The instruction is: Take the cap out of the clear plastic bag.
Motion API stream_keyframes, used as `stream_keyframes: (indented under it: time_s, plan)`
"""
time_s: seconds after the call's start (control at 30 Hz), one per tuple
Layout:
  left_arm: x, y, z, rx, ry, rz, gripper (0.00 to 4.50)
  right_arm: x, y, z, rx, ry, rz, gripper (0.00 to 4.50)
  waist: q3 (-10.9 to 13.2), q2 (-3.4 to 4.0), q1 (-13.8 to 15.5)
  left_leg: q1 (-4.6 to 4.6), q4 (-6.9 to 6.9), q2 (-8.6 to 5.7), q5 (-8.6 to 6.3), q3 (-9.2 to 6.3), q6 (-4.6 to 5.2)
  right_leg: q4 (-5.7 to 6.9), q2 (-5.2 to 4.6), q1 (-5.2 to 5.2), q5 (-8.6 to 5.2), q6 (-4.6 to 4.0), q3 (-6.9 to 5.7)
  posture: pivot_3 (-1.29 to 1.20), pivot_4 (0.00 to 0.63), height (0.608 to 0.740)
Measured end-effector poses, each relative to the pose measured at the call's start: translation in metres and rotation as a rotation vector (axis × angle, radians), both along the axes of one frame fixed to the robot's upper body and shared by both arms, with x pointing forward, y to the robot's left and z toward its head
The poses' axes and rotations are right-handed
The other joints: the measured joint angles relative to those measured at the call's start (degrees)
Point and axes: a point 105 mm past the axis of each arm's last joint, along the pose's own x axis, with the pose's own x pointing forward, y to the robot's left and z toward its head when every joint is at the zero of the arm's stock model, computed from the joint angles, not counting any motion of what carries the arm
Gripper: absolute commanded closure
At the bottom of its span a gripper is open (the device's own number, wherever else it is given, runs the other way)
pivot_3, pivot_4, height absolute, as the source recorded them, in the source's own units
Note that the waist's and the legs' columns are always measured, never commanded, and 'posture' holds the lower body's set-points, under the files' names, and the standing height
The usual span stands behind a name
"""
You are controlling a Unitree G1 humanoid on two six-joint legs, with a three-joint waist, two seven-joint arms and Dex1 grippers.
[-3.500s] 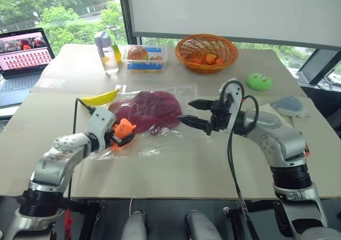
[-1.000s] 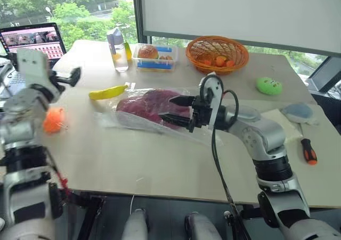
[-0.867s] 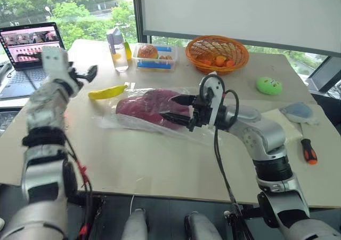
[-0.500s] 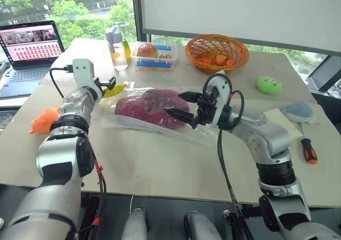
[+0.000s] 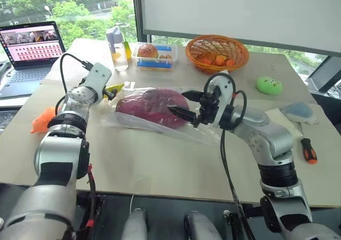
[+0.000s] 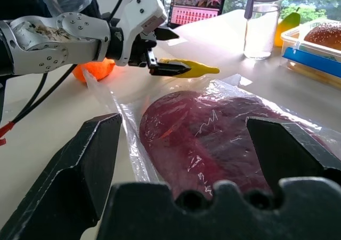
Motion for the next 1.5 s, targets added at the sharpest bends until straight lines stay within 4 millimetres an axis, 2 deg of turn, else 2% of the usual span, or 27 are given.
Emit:
stream_keyframes:
  time_s: [0.13, 0.33, 0.57, 0.83, 1.2, 1.37, 1.4, 1.43, 1.5]
  plan:
    - [-0.001, -0.013, 0.010, 0.039, 0.029, -0.123, 0.04, 0.001, -0.002, 0.000, -0.009, -0.003, -0.011, 0.00, 0.00, 0.00, 0.36, -0.01, 0.02, 0.00, 0.00, 0.00, 0.00, -0.01, -0.01, 0.00, 0.00, 0.00, 0.00, 0.00, 0.150, 0.737]
    - [-0.008, -0.011, 0.005, 0.101, 0.095, -0.191, 0.04, 0.003, -0.003, -0.001, -0.011, 0.001, -0.021, 0.00, 0.00, 0.01, 0.08, -0.01, 0.01, 0.01, 0.00, -0.02, 0.00, 0.02, 0.00, 0.00, -0.01, -0.01, 0.00, 0.00, 0.150, 0.737]
    - [-0.017, 0.018, -0.004, 0.225, 0.172, -0.143, 0.04, 0.007, -0.005, -0.006, -0.025, 0.006, -0.037, 0.00, 0.01, 0.01, -0.14, -0.01, 0.04, 0.01, 0.00, -0.05, 0.01, 0.06, 0.00, 0.00, -0.02, -0.01, -0.01, 0.00, 0.150, 0.737]
    - [-0.015, 0.029, -0.005, 0.257, 0.151, -0.056, 0.04, 0.008, -0.005, -0.007, -0.031, 0.004, -0.041, 0.00, 0.01, 0.01, 0.03, -0.01, 0.08, 0.01, 0.00, -0.05, 0.00, 0.10, 0.00, 0.00, -0.03, 0.00, -0.02, 0.00, 0.150, 0.737]
    - [-0.008, 0.007, -0.019, 0.304, 0.162, -0.068, 0.04, 0.010, -0.007, -0.007, -0.036, -0.001, -0.059, 0.00, 0.00, 0.01, 0.11, -0.01, 0.09, 0.00, 0.00, -0.05, 0.00, 0.12, 0.00, 0.00, -0.02, 0.00, -0.02, 0.00, 0.150, 0.737]
    - [-0.007, 0.007, -0.023, 0.329, 0.167, -0.054, 0.04, 0.011, -0.011, -0.005, -0.038, -0.009, -0.084, 0.00, 0.00, 0.01, 0.04, -0.01, 0.08, 0.00, 0.00, -0.06, 0.01, 0.14, 0.00, 0.00, -0.03, 0.00, -0.02, 0.00, 0.150, 0.737]
    - [-0.007, 0.008, -0.024, 0.333, 0.171, -0.047, 0.57, 0.011, -0.011, -0.004, -0.039, -0.013, -0.087, 0.00, 0.00, 0.01, 0.04, -0.01, 0.08, 0.00, 0.00, -0.06, 0.00, 0.14, 0.00, 0.00, -0.03, 0.00, -0.02, 0.00, 0.150, 0.737]
    - [-0.007, 0.008, -0.024, 0.334, 0.173, -0.045, 0.77, 0.011, -0.012, -0.004, -0.040, -0.016, -0.089, 0.00, 0.00, 0.01, 0.04, -0.01, 0.09, 0.00, 0.00, -0.06, 0.00, 0.14, 0.00, 0.00, -0.03, 0.00, -0.02, 0.00, 0.150, 0.737]
    - [-0.007, 0.008, -0.025, 0.339, 0.175, -0.043, 1.47, 0.011, -0.011, -0.003, -0.040, -0.021, -0.092, 0.00, 0.00, 0.01, 0.04, -0.01, 0.09, 0.00, 0.00, -0.06, 0.00, 0.14, 0.00, 0.00, -0.03, 0.00, -0.02, 0.00, 0.150, 0.737]
